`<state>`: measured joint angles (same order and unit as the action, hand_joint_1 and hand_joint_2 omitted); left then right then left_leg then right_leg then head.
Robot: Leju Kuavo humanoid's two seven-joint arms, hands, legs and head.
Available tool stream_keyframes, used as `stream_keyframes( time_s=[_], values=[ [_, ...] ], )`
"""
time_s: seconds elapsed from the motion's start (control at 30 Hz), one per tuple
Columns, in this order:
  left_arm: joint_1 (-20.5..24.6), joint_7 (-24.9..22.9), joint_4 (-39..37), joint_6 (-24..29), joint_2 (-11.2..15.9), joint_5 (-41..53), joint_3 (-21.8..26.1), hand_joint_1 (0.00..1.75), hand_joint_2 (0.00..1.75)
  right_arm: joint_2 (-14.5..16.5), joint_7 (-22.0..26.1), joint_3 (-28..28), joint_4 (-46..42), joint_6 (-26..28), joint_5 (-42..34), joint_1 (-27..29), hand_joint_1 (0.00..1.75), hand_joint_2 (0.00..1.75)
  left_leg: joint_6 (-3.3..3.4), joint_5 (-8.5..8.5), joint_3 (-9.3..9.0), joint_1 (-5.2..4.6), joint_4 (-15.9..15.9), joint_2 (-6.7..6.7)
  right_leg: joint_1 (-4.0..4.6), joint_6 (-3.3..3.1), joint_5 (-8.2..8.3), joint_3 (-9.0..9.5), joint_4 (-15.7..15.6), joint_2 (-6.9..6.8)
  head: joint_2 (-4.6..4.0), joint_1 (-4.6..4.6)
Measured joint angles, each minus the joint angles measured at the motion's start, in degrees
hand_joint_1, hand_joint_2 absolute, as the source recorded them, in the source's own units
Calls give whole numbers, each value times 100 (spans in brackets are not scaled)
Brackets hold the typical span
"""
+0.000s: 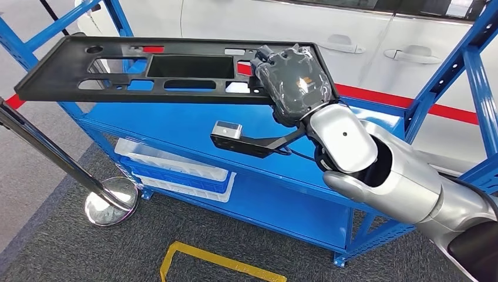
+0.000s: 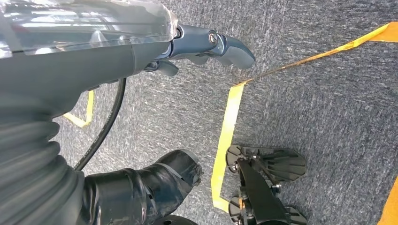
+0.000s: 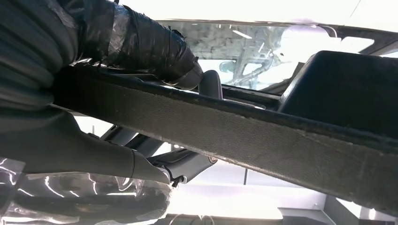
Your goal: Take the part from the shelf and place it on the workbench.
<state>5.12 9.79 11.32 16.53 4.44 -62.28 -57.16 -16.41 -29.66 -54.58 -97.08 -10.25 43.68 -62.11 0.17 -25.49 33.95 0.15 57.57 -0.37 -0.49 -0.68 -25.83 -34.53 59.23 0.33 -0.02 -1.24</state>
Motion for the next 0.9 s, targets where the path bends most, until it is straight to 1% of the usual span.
stream_keyframes(
  time_s=[0.17, 0.23, 0.3, 0.33, 0.37, 0.43, 0.47, 0.5, 0.67, 0.73, 0.77, 0.8, 0.83, 0.87, 0.9],
  values=[
    [2, 116, 0, 22, 0, 25, -5, 0, 175, -8, 111, 3, -78, 45, 55, 51, 175, 175, 41, -26, 20, -5, 44, 0, -7, 12, 0, 0, -3, 1, 0, -1],
    [3, 160, 0, 25, 0, 44, -9, 0, 175, -20, 138, 12, -127, 67, 123, 69, 175, 175, 60, -30, 26, -9, 48, 0, -10, 35, 7, 6, -19, 1, 0, -1],
    [6, 185, 0, 25, -2, 47, -13, 0, 175, -43, 151, 36, -173, 66, 167, 76, 175, 175, 93, 7, -26, 24, -41, 9, 1, 78, 0, 28, -38, 2, 0, 3],
    [7, 193, 0, 24, -5, 47, -14, 0, 175, -61, 155, 51, -189, 63, 177, 77, 175, 175, 108, 31, -70, 46, -106, 18, 7, 104, -59, 0, 37, 0, 0, 11],
    [8, 198, 0, 23, -8, 47, -17, 0, 175, -78, 157, 64, -204, 60, 185, 78, 175, 175, 120, 52, -113, 70, -164, 28, 8, 129, -175, -88, 232, -2, 0, 23],
    [9, 204, 0, 21, -11, 46, -25, 0, 175, -107, 162, 77, -226, 54, 194, 84, 175, 175, 128, 58, -150, 82, -201, 39, -7, 165, -453, -360, 776, -8, 0, 46],
    [9, 204, 0, 21, -11, 46, -27, 0, 175, -112, 162, 77, -233, 51, 196, 87, 175, 175, 131, 56, -150, 83, -200, 42, -14, 173, -538, -459, 967, -8, 0, 51],
    [10, 204, 0, 21, -11, 46, -28, 0, 175, -116, 162, 77, -237, 50, 196, 90, 175, 175, 132, 54, -151, 83, -199, 43, -17, 176, -569, -501, 1047, -9, 0, 52],
    [10, 204, 0, 21, -11, 46, -28, 0, 175, -116, 162, 77, -237, 50, 196, 91, 175, 175, 133, 53, -151, 83, -198, 43, -18, 177, -577, -512, 1068, -9, 0, 51],
    [10, 204, 0, 21, -11, 46, -29, 0, 175, -117, 163, 77, -240, 50, 196, 97, 175, 175, 134, 50, -151, 85, -197, 44, -23, 181, -614, -570, 1175, -9, 0, 50],
    [12, 198, 0, 25, -11, 46, -31, 0, 175, -121, 163, 78, -249, 48, 196, 107, 175, 175, 134, 45, -151, 90, -192, 44, -34, 190, -638, -655, 1316, -10, 0, 50],
    [12, 185, 0, 37, -11, 46, -33, 0, 175, -132, 161, 80, -264, 46, 196, 118, 175, 175, 113, 23, -158, 110, -170, 36, -60, 213, -515, -650, 1256, -11, 0, 50],
    [12, 169, -1, 50, -11, 46, -35, 0, 175, -146, 156, 87, -285, 44, 197, 129, 175, 175, 70, -21, -162, 137, -122, 25, -98, 247, -316, -549, 980, -13, 0, 54],
    [13, 150, -3, 62, -13, 47, -39, 0, 175, -169, 147, 100, -322, 41, 201, 141, 175, 175, -20, -88, -144, 166, -49, 13, -119, 210, -140, -435, 692, -1, 0, 61],
    [17, 137, -5, 72, -15, 48, -43, 0, 175, -189, 138, 115, -354, 40, 205, 146, 175, 175, -108, -201, -90, 190, 109, 6, -130, 155, 36, -263, 321, 11, 0, 64]
  ],
)
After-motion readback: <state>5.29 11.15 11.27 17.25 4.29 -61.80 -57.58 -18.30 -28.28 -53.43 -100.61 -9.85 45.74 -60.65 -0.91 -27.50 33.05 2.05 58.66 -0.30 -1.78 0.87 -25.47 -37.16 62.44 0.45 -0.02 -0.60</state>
